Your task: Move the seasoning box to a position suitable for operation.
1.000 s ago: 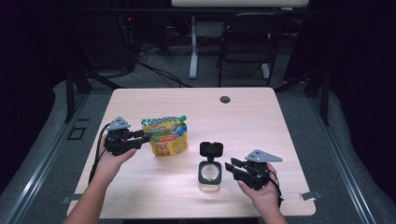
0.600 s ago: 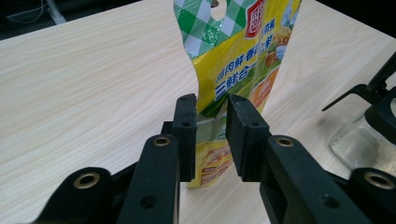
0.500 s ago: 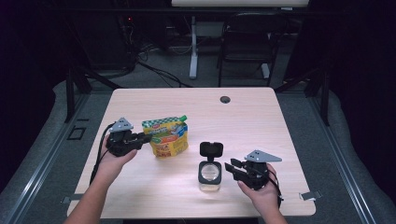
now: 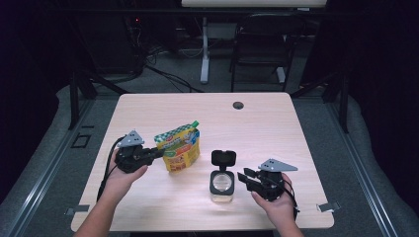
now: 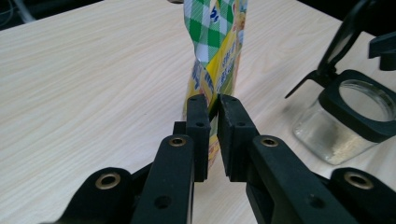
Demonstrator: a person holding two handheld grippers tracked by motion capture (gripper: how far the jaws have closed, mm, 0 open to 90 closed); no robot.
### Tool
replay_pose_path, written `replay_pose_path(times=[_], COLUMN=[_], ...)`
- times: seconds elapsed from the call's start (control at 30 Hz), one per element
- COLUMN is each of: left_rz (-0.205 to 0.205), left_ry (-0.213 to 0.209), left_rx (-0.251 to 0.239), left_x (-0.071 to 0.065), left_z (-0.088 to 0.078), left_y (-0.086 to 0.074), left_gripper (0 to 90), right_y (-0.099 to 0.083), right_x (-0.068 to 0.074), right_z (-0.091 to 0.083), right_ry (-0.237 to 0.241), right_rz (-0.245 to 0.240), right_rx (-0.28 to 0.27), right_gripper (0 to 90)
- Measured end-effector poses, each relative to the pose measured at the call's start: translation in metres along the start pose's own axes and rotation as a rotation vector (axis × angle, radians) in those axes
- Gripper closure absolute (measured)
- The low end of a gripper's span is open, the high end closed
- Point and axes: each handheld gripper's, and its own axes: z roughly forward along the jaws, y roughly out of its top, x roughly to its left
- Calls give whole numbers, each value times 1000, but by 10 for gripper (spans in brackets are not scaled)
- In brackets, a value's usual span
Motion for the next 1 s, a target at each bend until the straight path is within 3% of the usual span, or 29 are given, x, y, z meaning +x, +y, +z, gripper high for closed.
replay_pose_path(times=[0.4,0.73,1.0], left_rz=[-32,-10,-35], left_ry=[-33,-10,-17], left_rx=[5,11,2], left_x=[0,-5,-10], left_z=[24,27,21], left_y=[11,14,9], left_gripper=[757,857,893], right_y=[-1,-2,-1], right_x=[1,1,-1], right_z=[3,3,4], right_ry=[1,9,8], right_rz=[-12,-11,-2], right_rx=[18,17,18], right_gripper=[661,661,661])
